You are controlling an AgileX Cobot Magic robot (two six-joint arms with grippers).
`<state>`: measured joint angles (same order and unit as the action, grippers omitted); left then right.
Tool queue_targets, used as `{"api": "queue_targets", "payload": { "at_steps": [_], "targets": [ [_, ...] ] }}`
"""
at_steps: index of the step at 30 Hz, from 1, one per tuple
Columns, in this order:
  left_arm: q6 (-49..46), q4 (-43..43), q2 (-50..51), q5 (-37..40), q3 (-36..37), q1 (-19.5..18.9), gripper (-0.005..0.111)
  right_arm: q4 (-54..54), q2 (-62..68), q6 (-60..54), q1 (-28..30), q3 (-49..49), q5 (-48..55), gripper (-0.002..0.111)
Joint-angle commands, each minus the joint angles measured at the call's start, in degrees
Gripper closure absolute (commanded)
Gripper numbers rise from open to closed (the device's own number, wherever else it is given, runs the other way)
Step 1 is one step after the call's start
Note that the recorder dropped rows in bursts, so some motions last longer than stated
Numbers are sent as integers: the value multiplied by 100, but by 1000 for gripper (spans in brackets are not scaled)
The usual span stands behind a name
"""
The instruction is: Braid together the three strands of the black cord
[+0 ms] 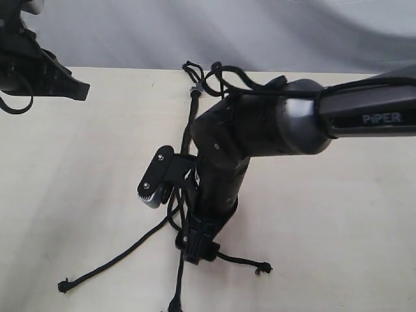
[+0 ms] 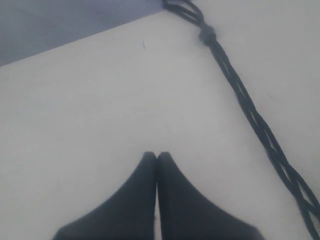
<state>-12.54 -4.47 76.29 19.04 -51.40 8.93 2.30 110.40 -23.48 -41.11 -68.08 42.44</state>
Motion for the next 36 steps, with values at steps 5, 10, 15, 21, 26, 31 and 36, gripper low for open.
{"api": "queue_targets", "payload": {
  "at_steps": [5, 10, 15, 21, 26, 31, 36],
  "targets": [
    [42, -519, -33, 239, 38, -20, 107, 290, -1504, 425, 584, 18, -222, 17],
    [42, -638, -33, 223, 38, -20, 107, 279, -2355, 690, 1057, 18, -502, 22],
    [-9, -639, -339, 112, 53, -20, 107, 266, -3119, 924, 1369, 18, -703, 78],
    [-32, -639, -1398, -1291, 951, -20, 107, 266, -3951, 1293, 1787, 18, -771, 106],
    [-32, -639, -2665, -2254, 1869, -20, 107, 266, -4366, 1619, 1946, 116, -835, 106],
    [-12, -647, -3742, -2354, 2456, -20, 107, 266, -4630, 1619, 1946, 438, -1389, 106],
    [-12, -647, -4542, -2355, 2562, -20, 107, 266, -4617, 1619, 1946, 438, -1388, 106]
  ]
}}
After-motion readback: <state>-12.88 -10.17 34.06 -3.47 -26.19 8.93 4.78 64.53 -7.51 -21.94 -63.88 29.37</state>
